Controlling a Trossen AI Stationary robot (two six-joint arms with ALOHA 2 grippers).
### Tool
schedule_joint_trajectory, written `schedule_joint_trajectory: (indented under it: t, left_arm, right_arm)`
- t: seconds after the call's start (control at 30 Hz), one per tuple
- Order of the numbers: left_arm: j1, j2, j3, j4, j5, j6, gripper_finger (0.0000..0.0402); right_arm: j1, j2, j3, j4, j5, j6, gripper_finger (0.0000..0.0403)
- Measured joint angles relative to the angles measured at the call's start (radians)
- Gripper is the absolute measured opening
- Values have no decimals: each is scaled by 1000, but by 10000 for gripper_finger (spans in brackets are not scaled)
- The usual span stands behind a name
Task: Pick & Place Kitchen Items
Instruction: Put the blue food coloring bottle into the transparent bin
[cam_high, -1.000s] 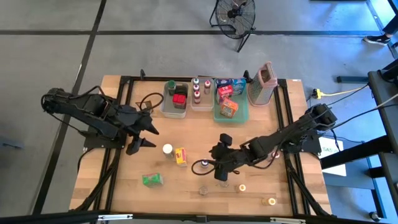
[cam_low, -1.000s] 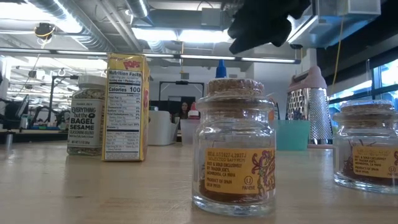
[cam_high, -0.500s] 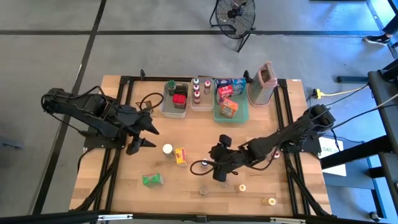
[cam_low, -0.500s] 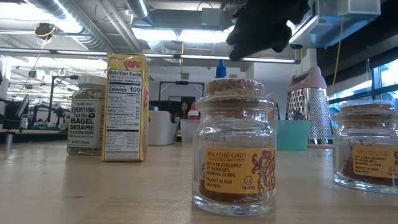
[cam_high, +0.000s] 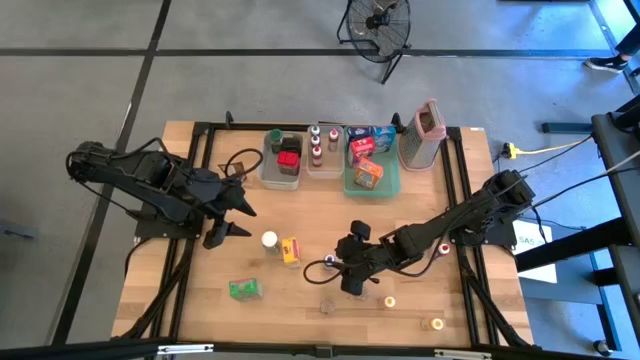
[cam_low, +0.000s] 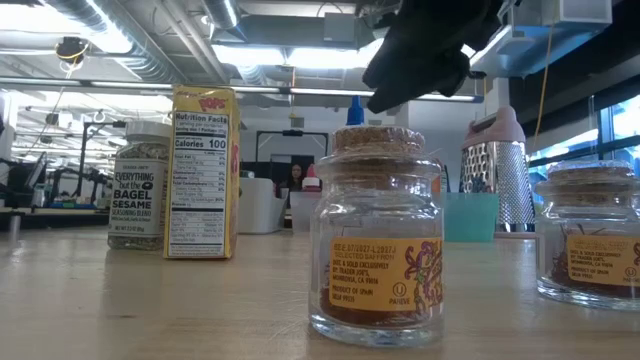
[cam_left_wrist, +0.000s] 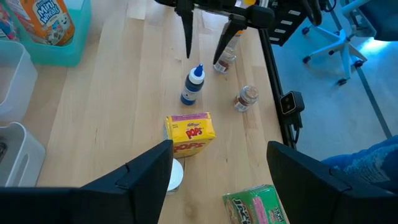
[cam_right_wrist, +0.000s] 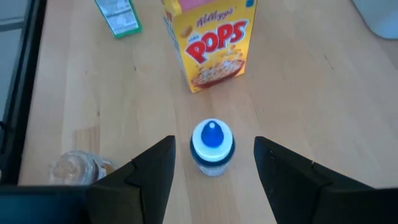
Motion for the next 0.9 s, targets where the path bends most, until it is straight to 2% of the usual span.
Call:
schedule_joint_trajectory:
  t: [0.4,0.9]
  left_arm:
    - [0,0,0,-1,0,0,255]
    - [0,0,0,-1,0,0,255]
  right_arm:
    - [-8,69,0,80,-15,-3,220]
    - [-28,76,0,61,-15,-9,220]
